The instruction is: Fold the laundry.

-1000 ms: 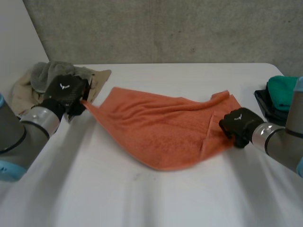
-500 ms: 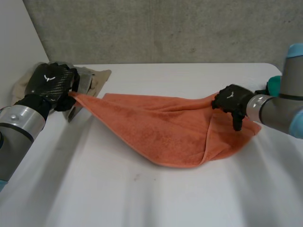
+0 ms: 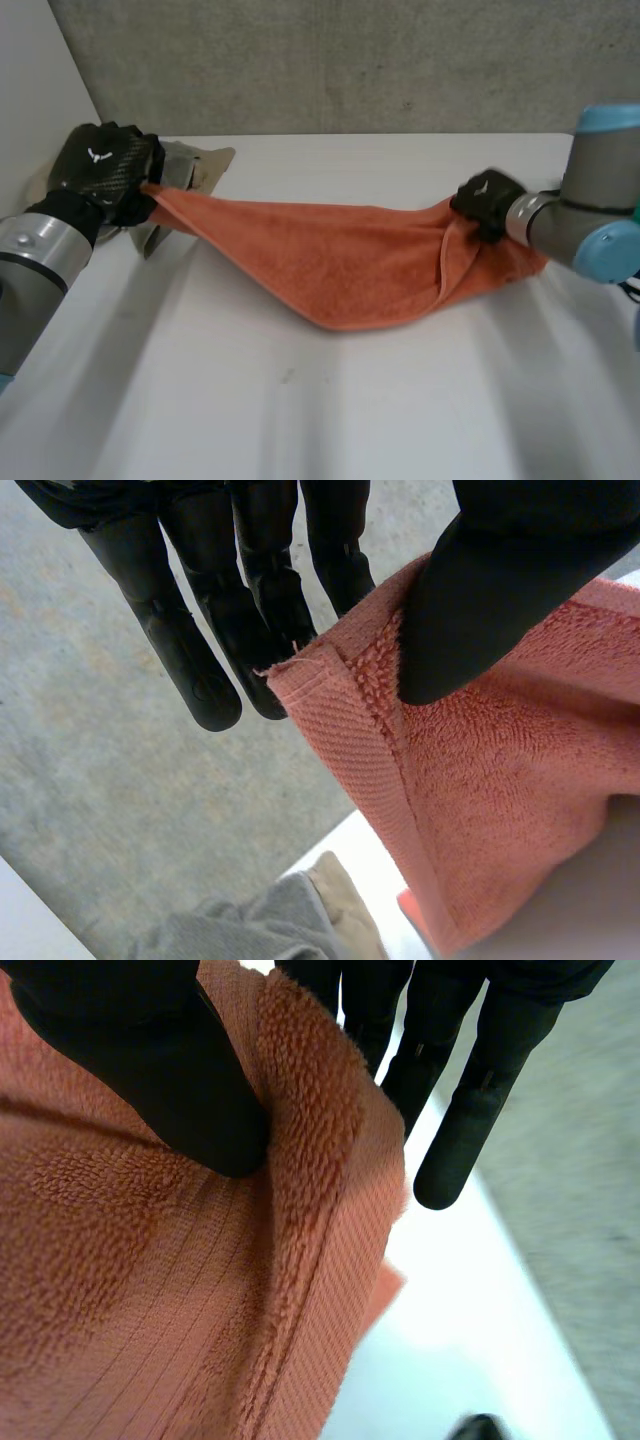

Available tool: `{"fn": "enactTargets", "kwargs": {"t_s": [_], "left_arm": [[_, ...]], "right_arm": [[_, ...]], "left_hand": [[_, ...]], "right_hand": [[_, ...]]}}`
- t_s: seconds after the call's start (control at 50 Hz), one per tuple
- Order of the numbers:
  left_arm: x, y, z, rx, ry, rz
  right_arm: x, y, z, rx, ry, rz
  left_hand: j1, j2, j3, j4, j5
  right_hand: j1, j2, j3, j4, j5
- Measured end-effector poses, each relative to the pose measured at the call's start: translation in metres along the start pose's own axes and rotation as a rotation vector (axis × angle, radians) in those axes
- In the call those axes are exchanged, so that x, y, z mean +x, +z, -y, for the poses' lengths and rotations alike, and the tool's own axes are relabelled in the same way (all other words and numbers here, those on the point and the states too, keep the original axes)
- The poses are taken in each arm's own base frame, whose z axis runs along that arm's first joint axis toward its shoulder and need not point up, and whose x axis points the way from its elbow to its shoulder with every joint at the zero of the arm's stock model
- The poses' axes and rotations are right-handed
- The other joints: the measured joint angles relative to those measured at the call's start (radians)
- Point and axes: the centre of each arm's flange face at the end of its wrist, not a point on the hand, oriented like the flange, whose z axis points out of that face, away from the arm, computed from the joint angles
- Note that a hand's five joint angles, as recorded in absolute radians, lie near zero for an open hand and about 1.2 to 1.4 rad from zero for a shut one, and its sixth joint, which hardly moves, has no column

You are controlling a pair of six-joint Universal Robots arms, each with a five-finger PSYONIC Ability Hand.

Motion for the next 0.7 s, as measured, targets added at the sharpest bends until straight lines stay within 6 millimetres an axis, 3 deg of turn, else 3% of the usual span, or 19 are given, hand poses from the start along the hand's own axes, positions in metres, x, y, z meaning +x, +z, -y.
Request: {"fn": "enactTargets", "kwargs": {"t_s": [0.14, 0.34, 0.4, 0.48, 0.54, 0.62, 0.68, 0.7], "left_arm": [[-0.015, -0.004, 0.028, 0.069, 0.027, 0.045], [-0.051, -0.033, 0.077, 0.089, 0.062, 0.156], [-0.059, -0.041, 0.089, 0.076, 0.065, 0.177], [-0.064, -0.047, 0.096, 0.036, 0.056, 0.177], [-0.066, -0.046, 0.09, -0.012, 0.039, 0.162], [-0.072, -0.036, 0.067, -0.099, 0.003, 0.143], [-0.075, -0.022, 0.035, -0.199, -0.037, 0.121], [-0.075, -0.022, 0.035, -0.199, -0.037, 0.121]], "right_arm": [[0.04, -0.062, 0.048, 0.074, 0.119, -0.103], [0.097, -0.187, 0.076, 0.01, 0.121, -0.254], [0.106, -0.212, 0.084, 0.004, 0.116, -0.288], [0.113, -0.228, 0.087, -0.002, 0.122, -0.302], [0.117, -0.23, 0.086, -0.008, 0.133, -0.301], [0.124, -0.219, 0.072, -0.037, 0.171, -0.29], [0.13, -0.195, 0.046, -0.093, 0.233, -0.259], [0.13, -0.195, 0.046, -0.093, 0.233, -0.259]], "left_hand": [[0.0, 0.0, 0.0, 0.0, 0.0], [0.0, 0.0, 0.0, 0.0, 0.0], [0.0, 0.0, 0.0, 0.0, 0.0], [0.0, 0.0, 0.0, 0.0, 0.0], [0.0, 0.0, 0.0, 0.0, 0.0], [0.0, 0.0, 0.0, 0.0, 0.0], [0.0, 0.0, 0.0, 0.0, 0.0], [0.0, 0.0, 0.0, 0.0, 0.0]], "right_hand": [[0.0, 0.0, 0.0, 0.001, 0.011], [0.0, 0.0, 0.0, 0.003, 0.015], [0.018, 0.0, 0.0, 0.003, 0.025], [0.026, 0.0, 0.0, 0.003, 0.031], [0.026, 0.0, 0.0, 0.003, 0.031], [0.026, 0.0, 0.0, 0.003, 0.031], [0.026, 0.0, 0.0, 0.003, 0.031], [0.026, 0.0, 0.0, 0.003, 0.031]]}}
